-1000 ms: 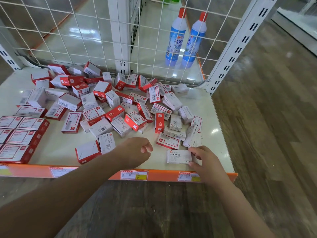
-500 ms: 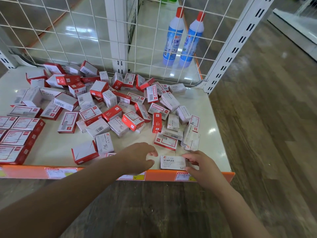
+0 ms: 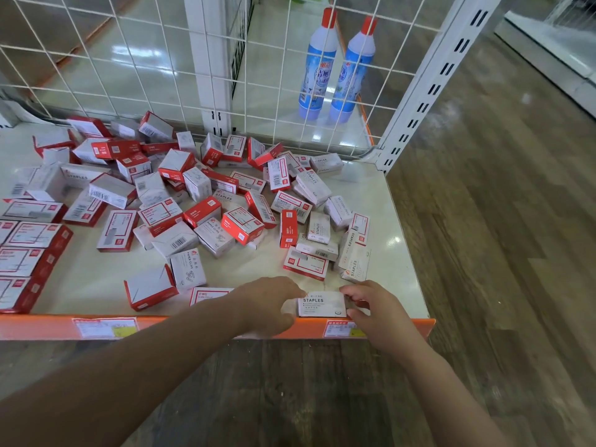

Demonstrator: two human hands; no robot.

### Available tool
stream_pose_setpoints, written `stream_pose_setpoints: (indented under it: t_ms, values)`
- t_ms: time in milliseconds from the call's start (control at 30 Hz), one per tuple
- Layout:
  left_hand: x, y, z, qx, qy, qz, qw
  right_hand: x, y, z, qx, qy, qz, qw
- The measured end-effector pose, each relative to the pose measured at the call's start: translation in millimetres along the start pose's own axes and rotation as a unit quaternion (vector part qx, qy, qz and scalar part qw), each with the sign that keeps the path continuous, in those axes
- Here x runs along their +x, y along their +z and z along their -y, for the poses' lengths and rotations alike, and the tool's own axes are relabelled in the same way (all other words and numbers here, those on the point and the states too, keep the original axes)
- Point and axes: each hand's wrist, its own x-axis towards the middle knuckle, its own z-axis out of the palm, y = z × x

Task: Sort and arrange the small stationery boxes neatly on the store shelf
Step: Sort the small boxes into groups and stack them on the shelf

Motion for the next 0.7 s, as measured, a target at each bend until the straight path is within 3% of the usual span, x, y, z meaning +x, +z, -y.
stream_pose_setpoints:
  t_ms: [100, 233, 300, 700]
  values:
    - [-1.3, -0.9, -0.2, 0.0, -0.001, -0.006, 1.0, 0.4, 0.0, -1.1, 0.009, 0.01, -0.026, 1.0]
    - [-1.3, -1.1, 0.8, -0.02, -0.006, -0.014, 1.0, 5.3, -5.2, -4.4, 0.072, 0.039, -0.149, 0.985]
    - [-0.7, -3.0, 2.9, -0.027, -0.02, -0.037, 0.999, 11.5, -8.6, -0.4, 0.097, 0.054, -0.174, 0.979]
    - [-1.6, -7.9, 12.5, -0.083, -0.079, -0.073, 0.991, 40.1, -4.8, 23.9, 0.136, 0.152, -0.158, 0.966]
